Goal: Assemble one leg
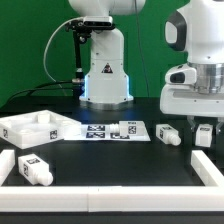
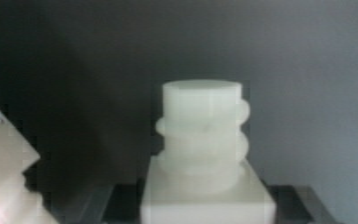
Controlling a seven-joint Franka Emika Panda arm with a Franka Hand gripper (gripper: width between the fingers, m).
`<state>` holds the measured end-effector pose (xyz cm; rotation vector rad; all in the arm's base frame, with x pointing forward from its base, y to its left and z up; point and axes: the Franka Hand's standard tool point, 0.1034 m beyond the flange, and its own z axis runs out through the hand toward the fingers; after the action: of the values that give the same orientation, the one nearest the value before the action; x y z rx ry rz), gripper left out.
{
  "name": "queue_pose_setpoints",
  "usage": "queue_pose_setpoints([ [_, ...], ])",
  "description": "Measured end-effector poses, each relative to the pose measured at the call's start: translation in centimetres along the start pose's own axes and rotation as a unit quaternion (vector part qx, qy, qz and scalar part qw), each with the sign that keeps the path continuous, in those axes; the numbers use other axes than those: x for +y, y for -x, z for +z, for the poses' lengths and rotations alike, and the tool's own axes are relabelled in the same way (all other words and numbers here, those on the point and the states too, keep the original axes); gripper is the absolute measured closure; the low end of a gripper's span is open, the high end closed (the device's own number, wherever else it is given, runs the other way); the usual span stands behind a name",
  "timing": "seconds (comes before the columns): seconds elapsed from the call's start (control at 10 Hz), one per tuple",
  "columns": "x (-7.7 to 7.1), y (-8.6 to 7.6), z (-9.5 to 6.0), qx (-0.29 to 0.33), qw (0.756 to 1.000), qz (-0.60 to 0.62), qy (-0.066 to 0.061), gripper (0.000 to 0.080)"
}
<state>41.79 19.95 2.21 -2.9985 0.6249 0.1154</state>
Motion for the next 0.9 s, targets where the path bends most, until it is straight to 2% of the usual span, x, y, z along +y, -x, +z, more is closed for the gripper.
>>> queue_pose_setpoints([
  [0.2,0.5,0.7,1.2,-0.002,1.0,-0.001,0.005,0.0514],
  [0.4,0.5,0.6,1.2,-0.001,1.0,0.002,0.004,0.0514],
  [0.5,0.5,0.6,1.2,-0.001,1.0,0.002,0.004,0.0424],
  [0.6,0.6,0.5,1.0,0.0,1.0,-0.006,0.003,0.0424],
  [0.8,1.4,0.0,-1.5,0.008,1.0,-0.005,-0.01,0.018],
  [0.9,1.5,0.1,-3.1,-0.002,1.0,-0.003,-0.01,0.0159],
])
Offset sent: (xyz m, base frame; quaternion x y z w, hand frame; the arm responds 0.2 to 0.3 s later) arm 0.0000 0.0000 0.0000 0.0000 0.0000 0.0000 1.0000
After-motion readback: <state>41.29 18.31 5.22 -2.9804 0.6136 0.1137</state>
